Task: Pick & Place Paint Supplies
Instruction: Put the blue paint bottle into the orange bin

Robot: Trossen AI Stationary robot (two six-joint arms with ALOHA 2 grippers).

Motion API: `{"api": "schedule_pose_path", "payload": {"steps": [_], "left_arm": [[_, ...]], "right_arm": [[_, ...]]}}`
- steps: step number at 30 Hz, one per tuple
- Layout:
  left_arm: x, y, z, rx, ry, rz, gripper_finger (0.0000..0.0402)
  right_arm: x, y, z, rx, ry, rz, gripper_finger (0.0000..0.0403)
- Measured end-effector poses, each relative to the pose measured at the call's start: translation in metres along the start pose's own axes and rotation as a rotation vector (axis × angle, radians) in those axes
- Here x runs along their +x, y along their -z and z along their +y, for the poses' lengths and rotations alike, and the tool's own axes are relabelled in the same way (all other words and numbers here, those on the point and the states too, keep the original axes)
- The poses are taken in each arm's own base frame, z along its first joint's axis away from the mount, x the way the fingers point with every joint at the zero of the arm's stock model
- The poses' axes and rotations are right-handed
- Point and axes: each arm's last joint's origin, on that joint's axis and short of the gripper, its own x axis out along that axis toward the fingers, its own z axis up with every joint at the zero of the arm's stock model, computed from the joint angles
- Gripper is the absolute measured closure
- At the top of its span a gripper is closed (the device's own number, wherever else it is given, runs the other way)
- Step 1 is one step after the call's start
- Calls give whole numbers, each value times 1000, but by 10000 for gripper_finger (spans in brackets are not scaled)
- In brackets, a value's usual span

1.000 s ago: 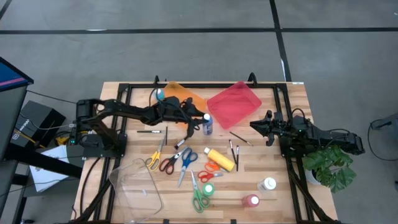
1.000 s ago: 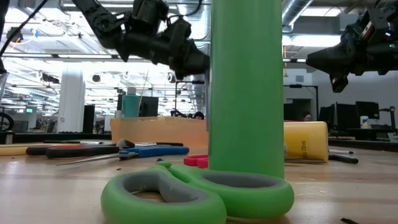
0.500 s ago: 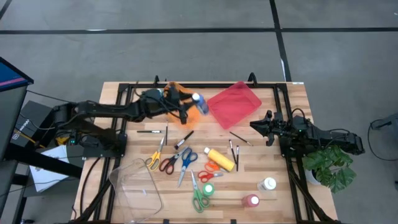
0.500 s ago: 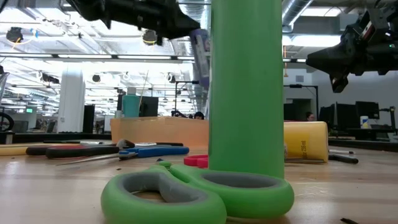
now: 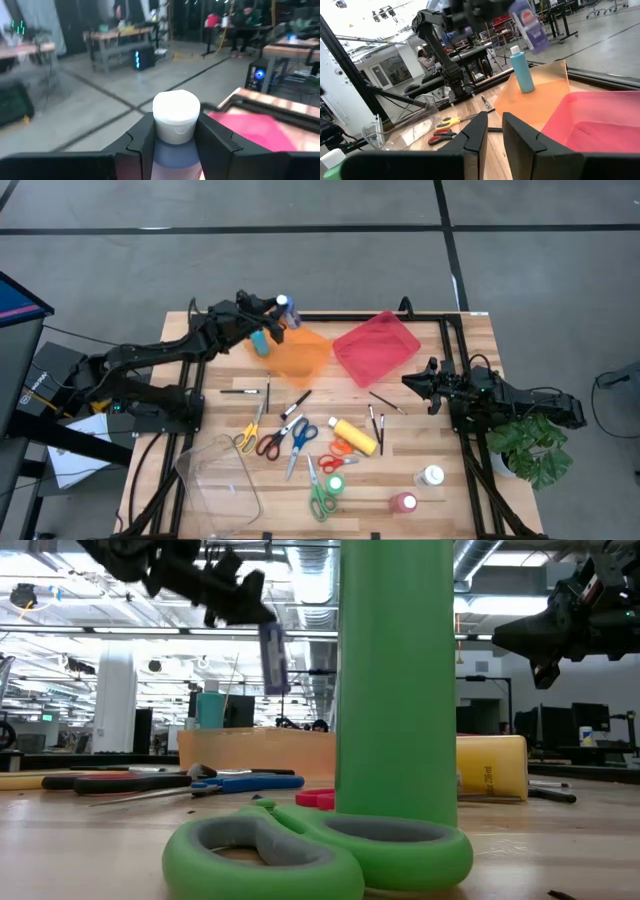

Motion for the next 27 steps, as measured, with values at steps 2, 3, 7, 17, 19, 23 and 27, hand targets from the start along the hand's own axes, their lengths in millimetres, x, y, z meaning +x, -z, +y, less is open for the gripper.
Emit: {"api": "schedule_pose_path", "payload": {"steps": [2,3,7,17,19,23,27], "left_arm": [[2,10,15,-21,-27,31,294],[2,15,21,-29,-46,44,293],[0,35,41,-54,-107,99,290],[-6,58,64,-93,-108,139,290],[-7,61,65,-94,-99,147,292],[-8,66,66,-91,-88,161,291],[-10,71,65,-91,-71,174,290]], "right_arm": [[0,0,0,0,0,0,346],[0,0,0,0,0,0,346],[0,0,0,0,0,0,346],[0,0,0,-1,0,0,346],[0,0,0,-1,1,0,346],[0,0,0,-1,1,0,346],[0,0,0,-1,0,0,346]]}}
